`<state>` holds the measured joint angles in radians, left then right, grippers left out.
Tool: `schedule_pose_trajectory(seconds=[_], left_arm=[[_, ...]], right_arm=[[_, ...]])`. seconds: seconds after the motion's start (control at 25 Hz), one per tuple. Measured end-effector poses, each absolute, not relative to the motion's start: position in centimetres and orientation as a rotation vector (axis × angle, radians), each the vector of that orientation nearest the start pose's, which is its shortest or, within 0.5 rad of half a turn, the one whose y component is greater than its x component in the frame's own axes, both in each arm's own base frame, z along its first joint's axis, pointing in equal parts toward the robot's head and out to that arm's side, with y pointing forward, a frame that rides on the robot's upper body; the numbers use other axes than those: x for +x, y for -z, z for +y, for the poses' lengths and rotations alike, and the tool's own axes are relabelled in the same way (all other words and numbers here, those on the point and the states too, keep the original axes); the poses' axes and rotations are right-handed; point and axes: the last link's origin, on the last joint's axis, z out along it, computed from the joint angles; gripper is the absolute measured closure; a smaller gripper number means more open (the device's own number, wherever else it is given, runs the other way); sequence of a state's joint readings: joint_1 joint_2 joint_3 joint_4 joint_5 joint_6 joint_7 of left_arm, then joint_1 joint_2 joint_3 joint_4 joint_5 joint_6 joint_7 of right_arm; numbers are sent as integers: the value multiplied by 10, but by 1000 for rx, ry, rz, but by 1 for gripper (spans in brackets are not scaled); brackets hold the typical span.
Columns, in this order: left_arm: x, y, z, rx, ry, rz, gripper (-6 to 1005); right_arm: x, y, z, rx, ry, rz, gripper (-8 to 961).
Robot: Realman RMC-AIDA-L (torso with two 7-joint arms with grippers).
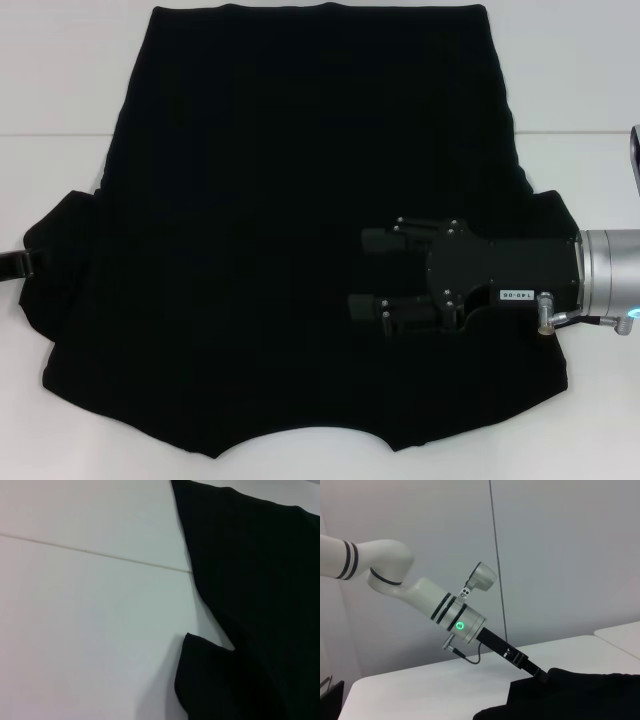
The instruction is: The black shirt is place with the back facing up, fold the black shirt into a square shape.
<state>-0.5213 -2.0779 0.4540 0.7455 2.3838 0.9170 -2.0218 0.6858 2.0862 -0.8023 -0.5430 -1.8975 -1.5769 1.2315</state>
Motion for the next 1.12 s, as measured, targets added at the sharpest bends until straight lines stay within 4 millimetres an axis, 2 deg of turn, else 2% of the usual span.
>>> schedule_pose_trajectory(seconds=[0.04,0.48,1.12], left_arm=[[-375,-63,369,-1810,284,-1355,737],[-375,-65,370,-1813,280,-1345,985],[-383,-79,362,-1764,274,-1335,996]], right_arm=[[199,30,349,-2885,-835,279,137],[198,28,349,-2873,-852,281,141],[194,37,351,-2863,-871,318,147]])
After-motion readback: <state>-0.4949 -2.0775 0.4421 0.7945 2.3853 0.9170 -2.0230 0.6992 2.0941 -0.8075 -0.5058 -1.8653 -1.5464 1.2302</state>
